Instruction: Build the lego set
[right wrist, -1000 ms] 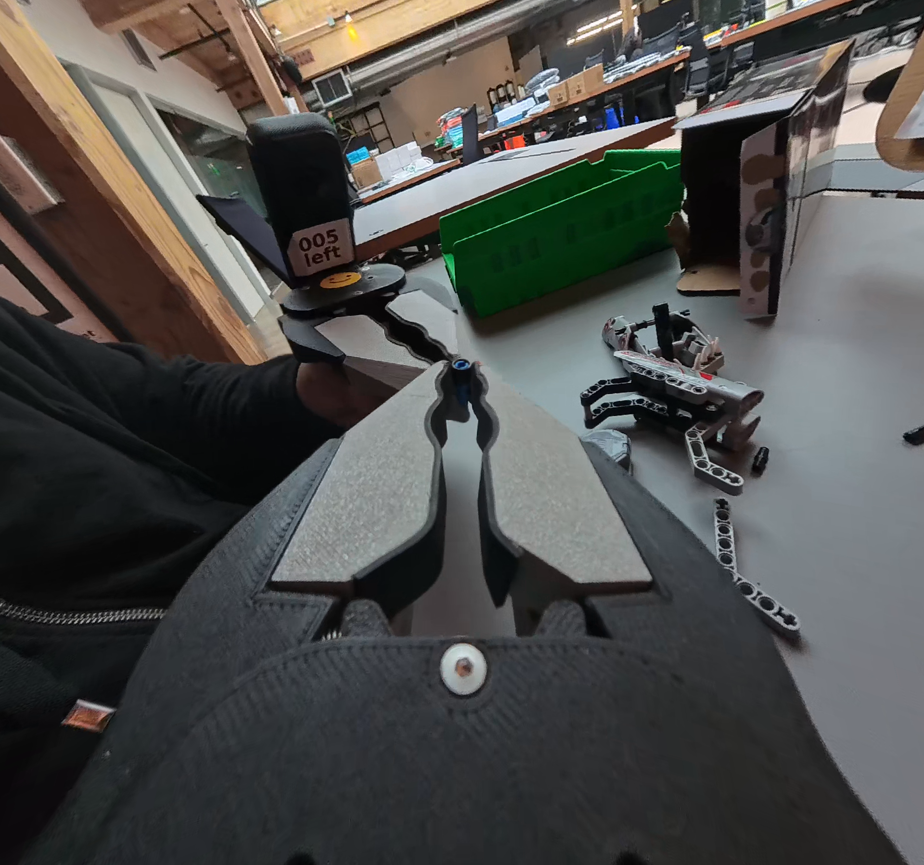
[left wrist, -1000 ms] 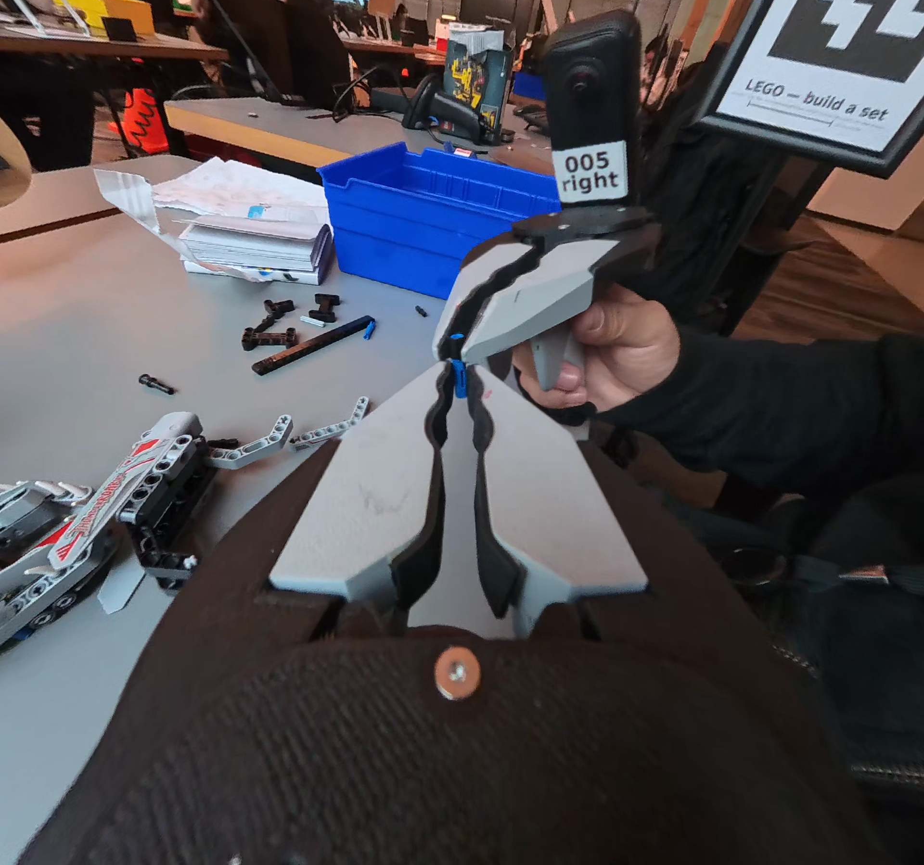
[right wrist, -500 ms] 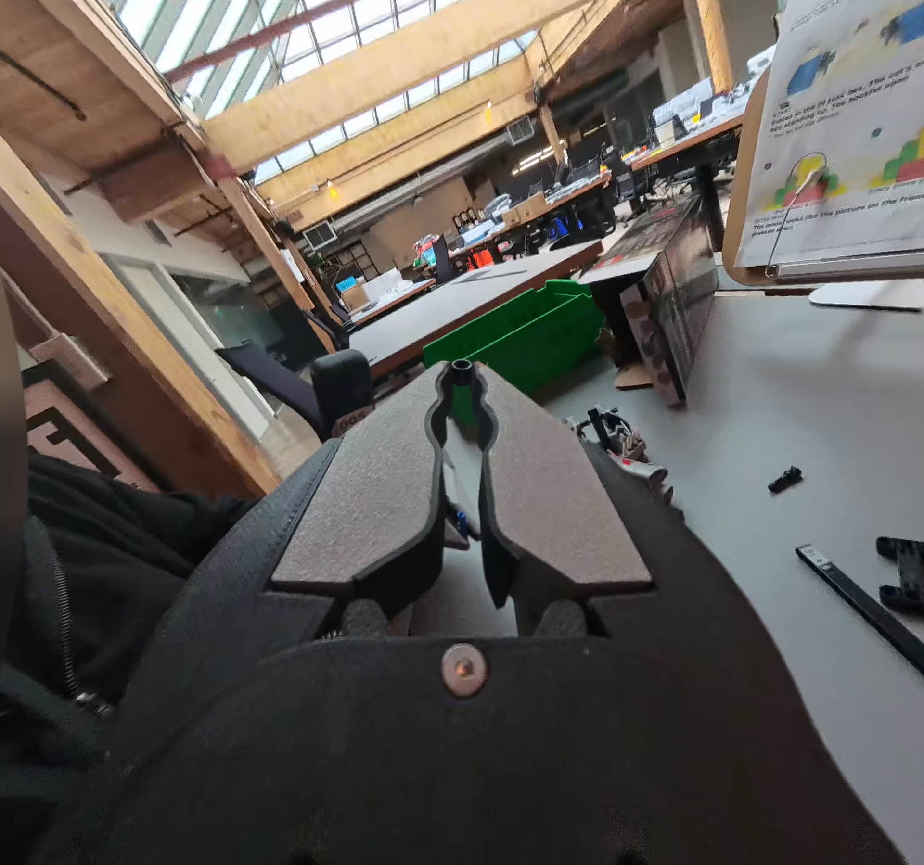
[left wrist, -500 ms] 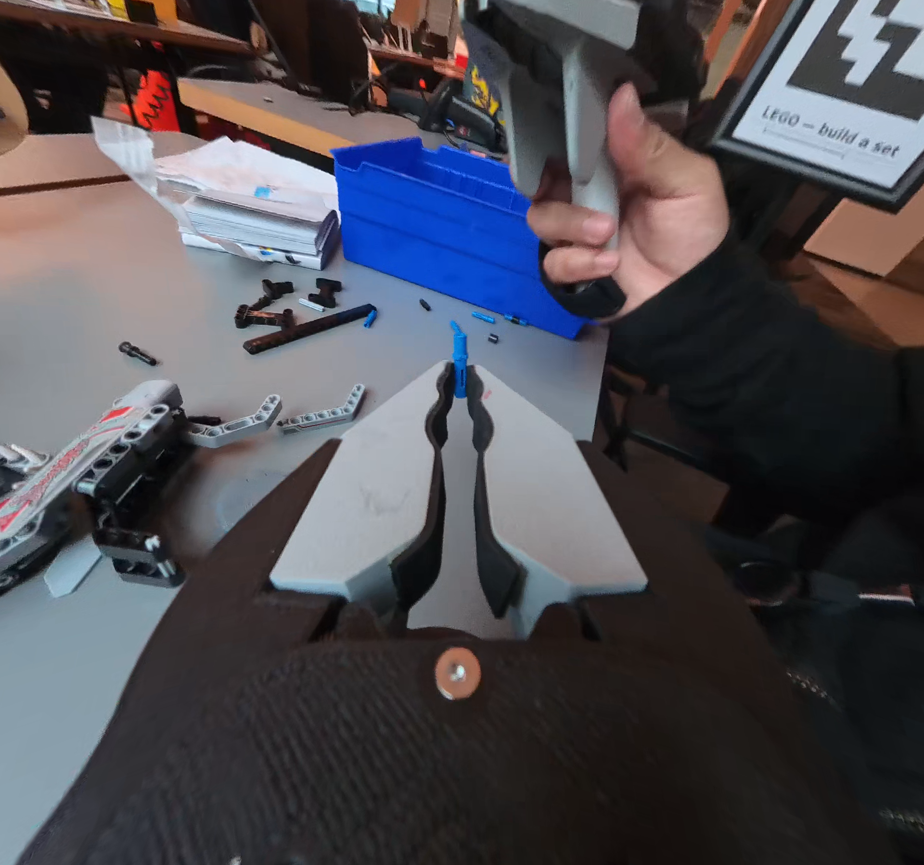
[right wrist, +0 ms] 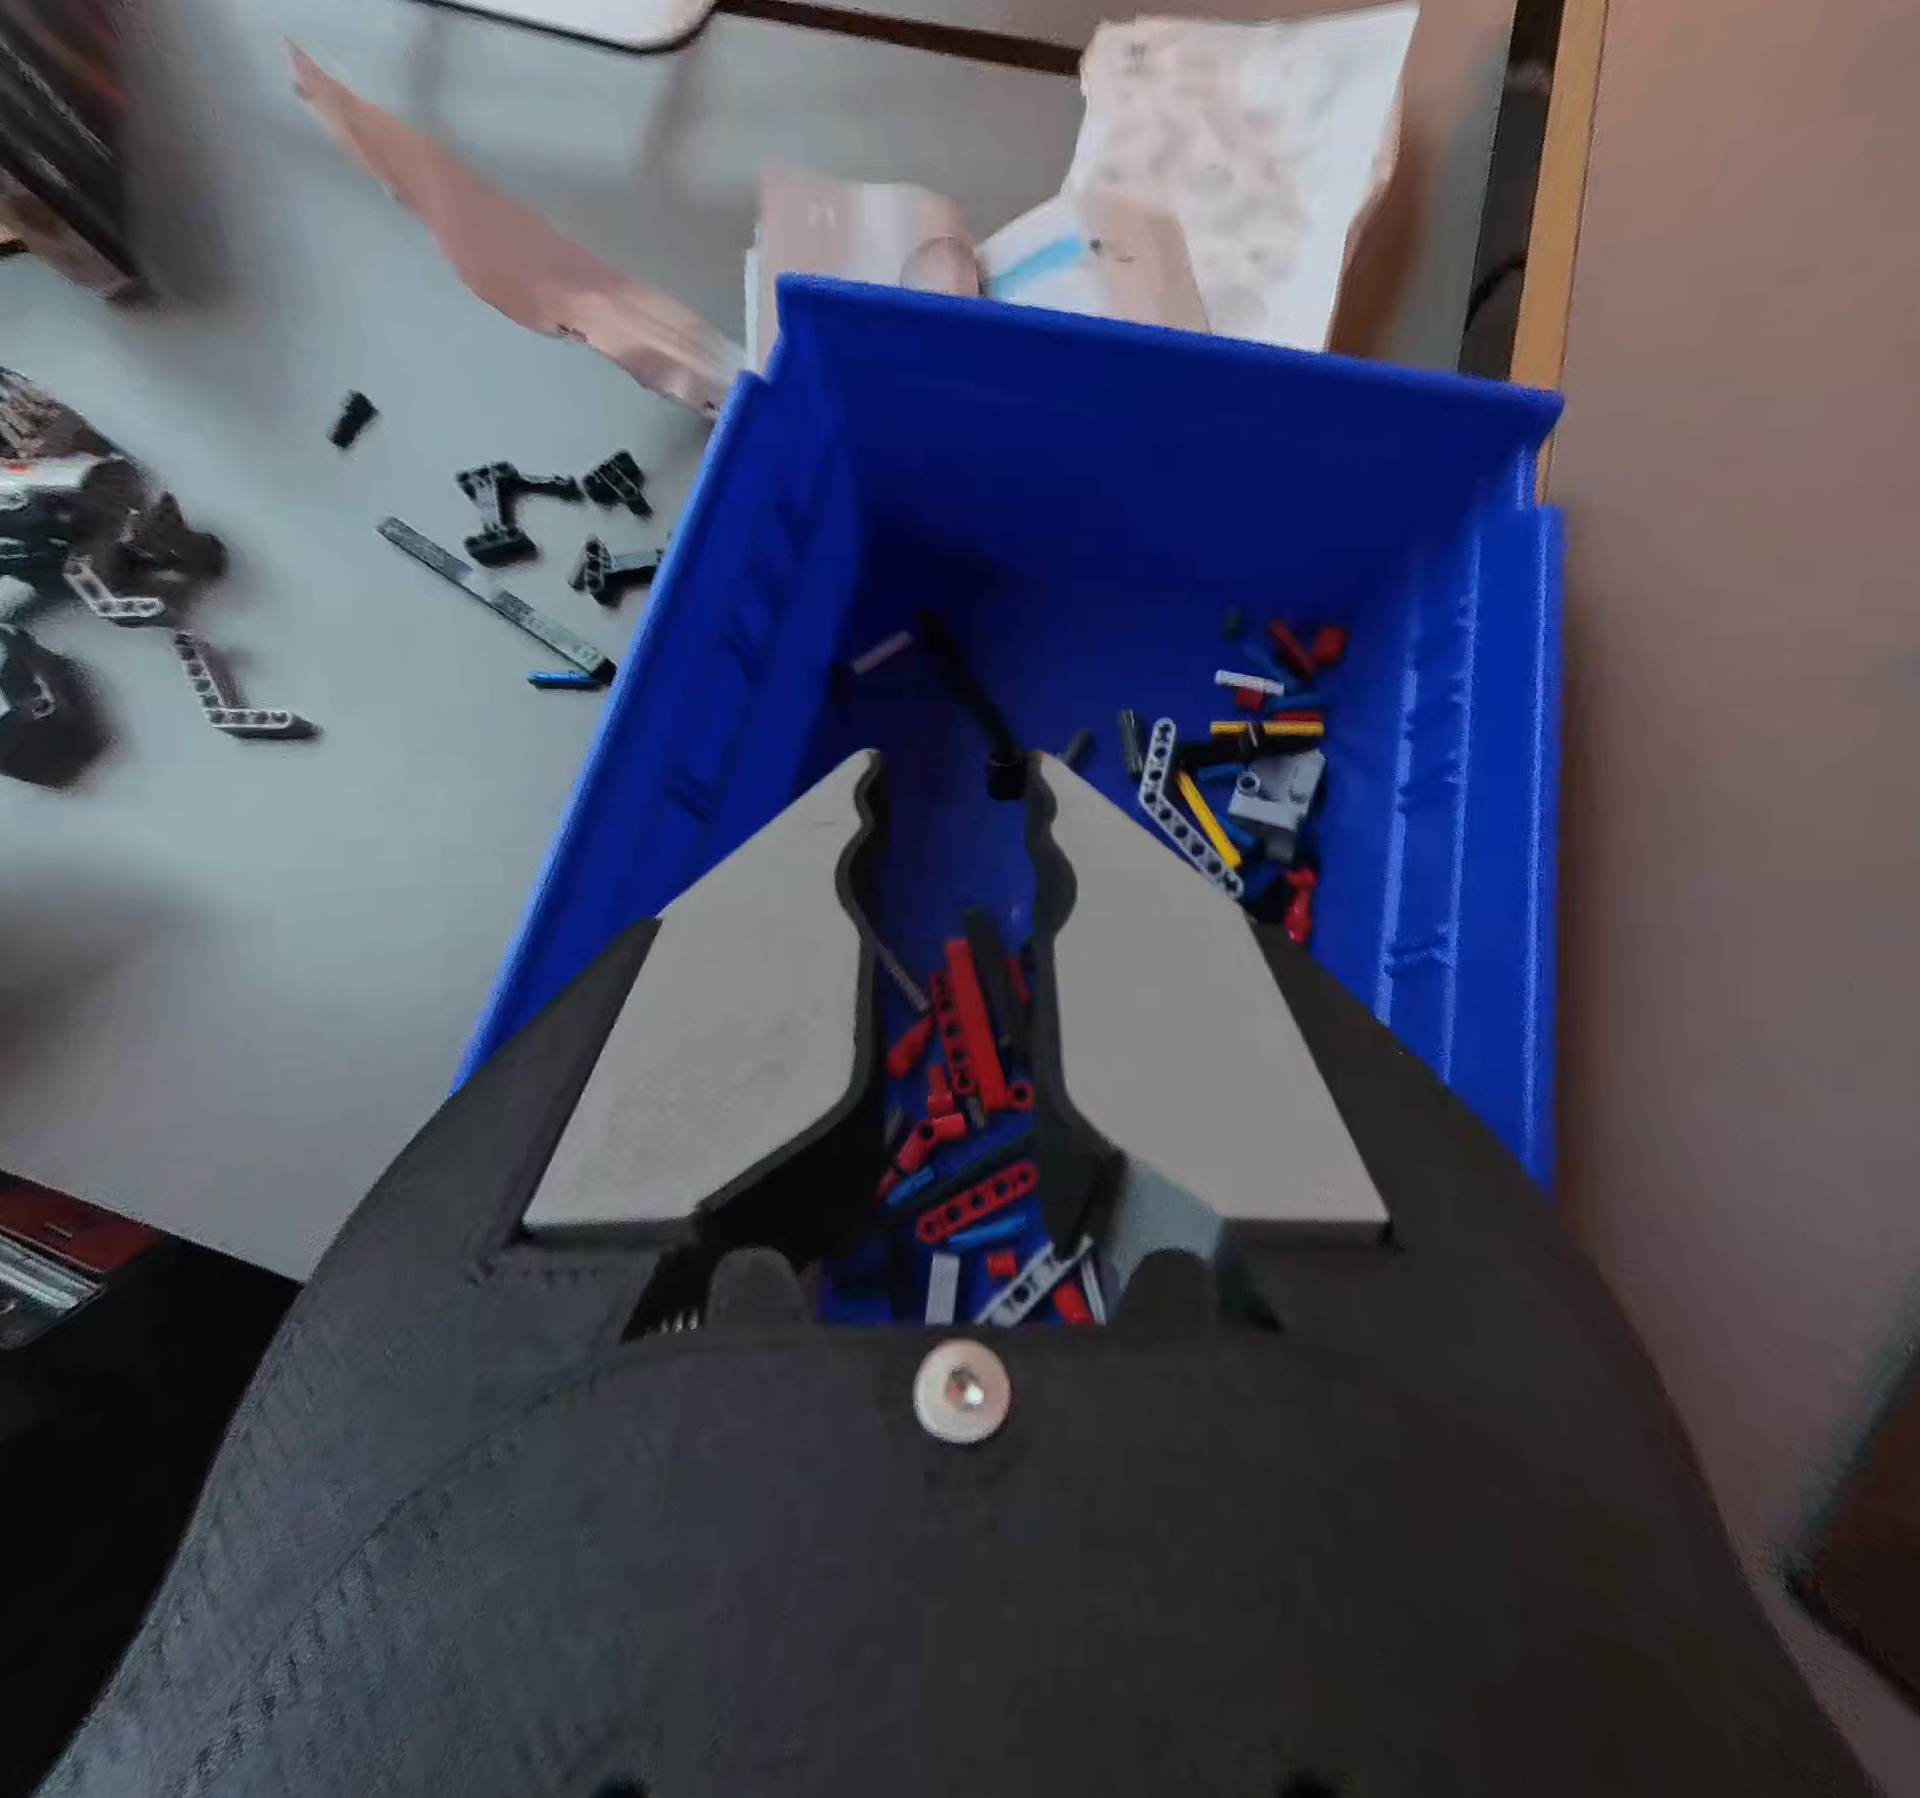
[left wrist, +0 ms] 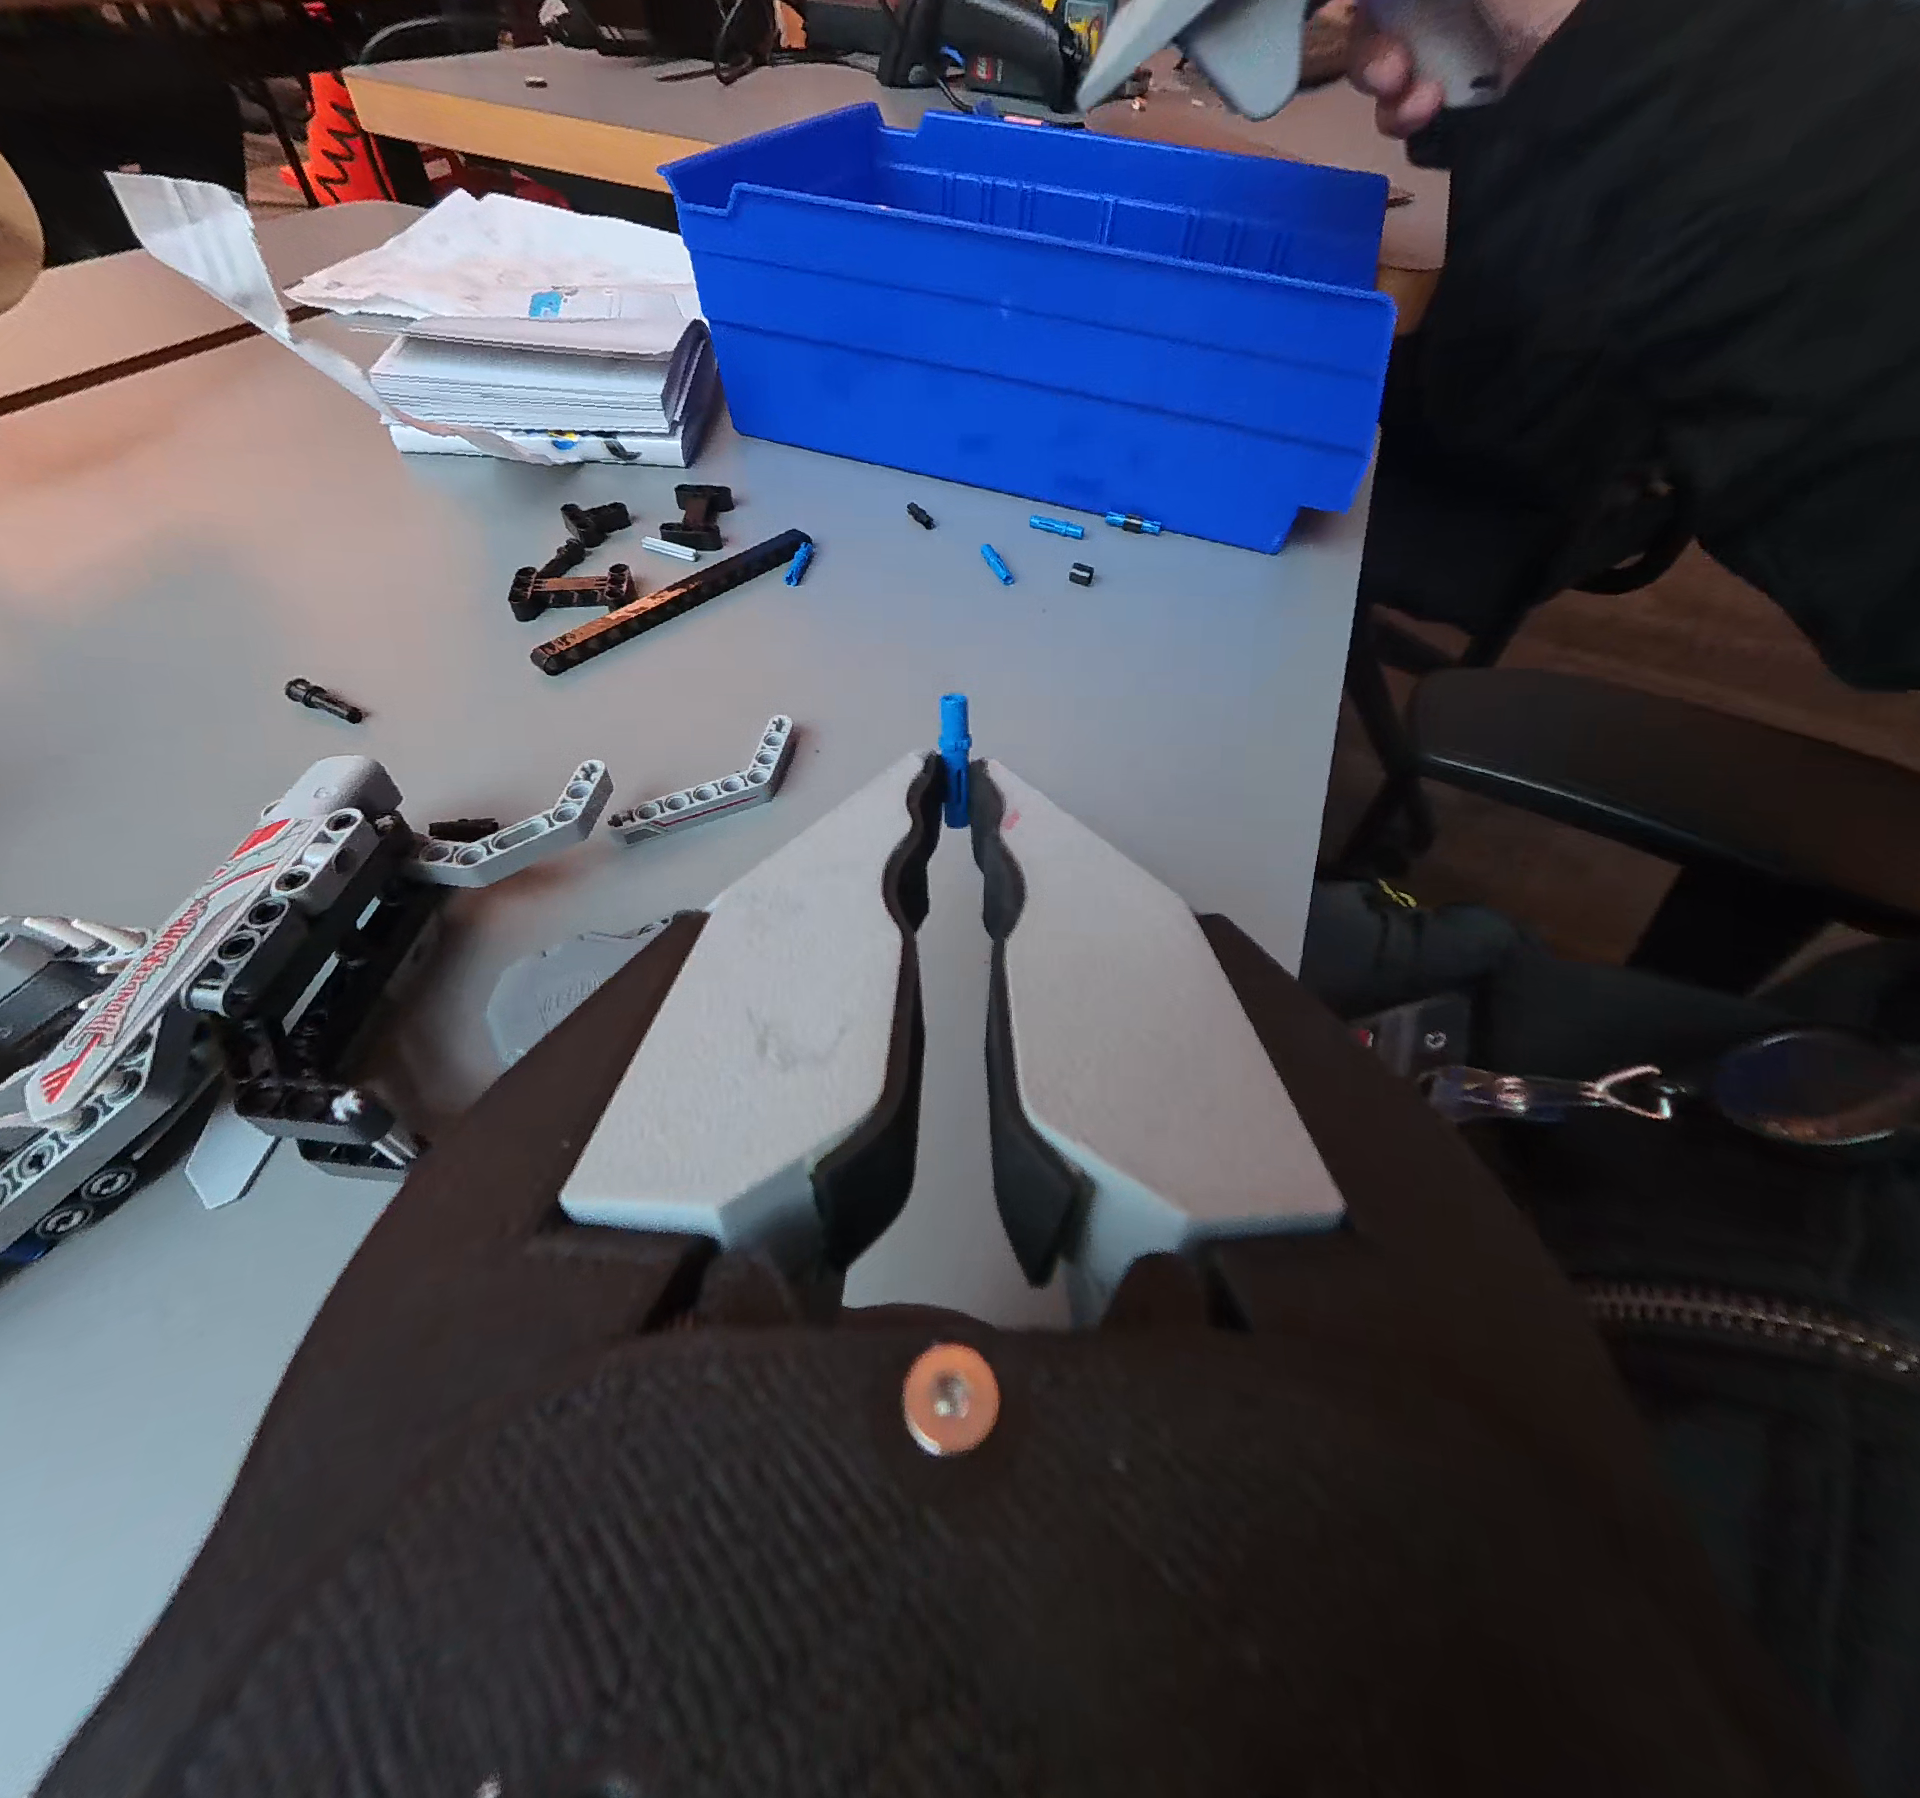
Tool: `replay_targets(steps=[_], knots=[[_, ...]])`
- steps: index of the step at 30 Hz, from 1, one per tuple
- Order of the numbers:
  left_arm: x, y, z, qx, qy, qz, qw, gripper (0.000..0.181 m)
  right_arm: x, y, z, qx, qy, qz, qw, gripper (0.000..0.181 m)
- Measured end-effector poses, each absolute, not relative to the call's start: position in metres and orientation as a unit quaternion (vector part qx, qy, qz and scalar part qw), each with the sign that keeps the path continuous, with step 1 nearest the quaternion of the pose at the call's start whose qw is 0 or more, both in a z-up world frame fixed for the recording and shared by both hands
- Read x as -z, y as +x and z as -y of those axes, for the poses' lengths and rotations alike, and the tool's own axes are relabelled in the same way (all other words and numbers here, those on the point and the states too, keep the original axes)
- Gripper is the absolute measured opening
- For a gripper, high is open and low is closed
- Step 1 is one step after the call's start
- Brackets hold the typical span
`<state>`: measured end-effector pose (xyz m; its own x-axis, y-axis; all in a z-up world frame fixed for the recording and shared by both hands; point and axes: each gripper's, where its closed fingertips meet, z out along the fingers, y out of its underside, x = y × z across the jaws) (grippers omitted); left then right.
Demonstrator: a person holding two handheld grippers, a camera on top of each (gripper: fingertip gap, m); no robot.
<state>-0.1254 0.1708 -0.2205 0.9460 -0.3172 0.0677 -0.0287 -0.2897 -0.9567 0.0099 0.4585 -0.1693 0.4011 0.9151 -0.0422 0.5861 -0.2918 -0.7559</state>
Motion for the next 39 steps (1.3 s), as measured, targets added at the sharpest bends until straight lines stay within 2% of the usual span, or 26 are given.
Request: replay_targets(steps=[1,4,7,9,13,14,15,16,19,21,23,26,28,29,30,31,32,34,39], knots=[[0.221,-0.125,-0.171,0.122,-0.795,-0.11,0.585,0.002,0.17,0.008,-0.459,-0.257,-0.754,0.493,0.35,0.025],[0.224,-0.123,-0.172,0.119,-0.8,-0.117,0.576,0.002,0.194,0.019,-0.468,-0.201,-0.774,0.508,0.322,0.031],[0.224,-0.123,-0.172,0.122,-0.8,-0.115,0.576,0.002,0.182,0.012,-0.467,-0.221,-0.745,0.51,0.369,0.022],[0.225,-0.123,-0.172,0.127,-0.802,-0.114,0.572,0.002,0.2,0.019,-0.467,-0.193,-0.773,0.516,0.313,0.015],[0.224,-0.123,-0.172,0.127,-0.8,-0.114,0.575,0.001,0.167,-0.008,-0.432,-0.414,-0.739,0.457,0.272,0.006],[0.225,-0.123,-0.172,0.128,-0.8,-0.115,0.574,0.002,0.174,-0.004,-0.438,-0.398,-0.756,0.447,0.266,0.017],[0.225,-0.123,-0.172,0.128,-0.801,-0.115,0.573,0.002,0.186,0.002,-0.448,-0.36,-0.781,0.438,0.261,0.047],[0.225,-0.122,-0.172,0.129,-0.801,-0.116,0.573,0.002,0.191,0.005,-0.454,-0.344,-0.793,0.431,0.26,0.055],[0.225,-0.123,-0.172,0.127,-0.8,-0.115,0.575,0.002,0.174,-0.004,-0.445,-0.432,-0.768,0.402,0.25,0.048],[0.226,-0.123,-0.173,0.126,-0.803,-0.115,0.572,0.002,0.195,0.011,-0.464,-0.338,-0.81,0.404,0.259,0.063],[0.227,-0.122,-0.173,0.126,-0.804,-0.116,0.569,0.002,0.213,0.031,-0.484,-0.228,-0.843,0.399,0.278,0.052],[0.227,-0.122,-0.173,0.125,-0.804,-0.117,0.569,0.002,0.23,0.031,-0.471,-0.202,-0.847,0.426,0.245,0.069],[0.227,-0.122,-0.173,0.126,-0.805,-0.117,0.567,0.002,0.237,0.012,-0.441,-0.272,-0.835,0.441,0.186,0.067],[0.228,-0.122,-0.173,0.126,-0.805,-0.117,0.567,0.002,0.237,-0.001,-0.418,-0.331,-0.818,0.449,0.141,0.059],[0.227,-0.122,-0.173,0.125,-0.805,-0.118,0.568,0.002,0.233,-0.012,-0.396,-0.394,-0.796,0.449,0.096,0.013],[0.227,-0.122,-0.173,0.125,-0.804,-0.118,0.569,0.002,0.231,-0.018,-0.387,-0.429,-0.785,0.441,0.07,0.008],[0.227,-0.122,-0.173,0.126,-0.804,-0.117,0.569,0.002,0.233,-0.02,-0.388,-0.439,-0.786,0.431,0.064,0.023],[0.227,-0.122,-0.173,0.127,-0.804,-0.116,0.569,0.002,0.239,-0.017,-0.404,-0.437,-0.803,0.398,0.074,0.066],[0.227,-0.122,-0.173,0.13,-0.804,-0.117,0.568,0.002,0.213,-0.013,-0.431,-0.512,-0.789,0.32,0.119,0.07]])
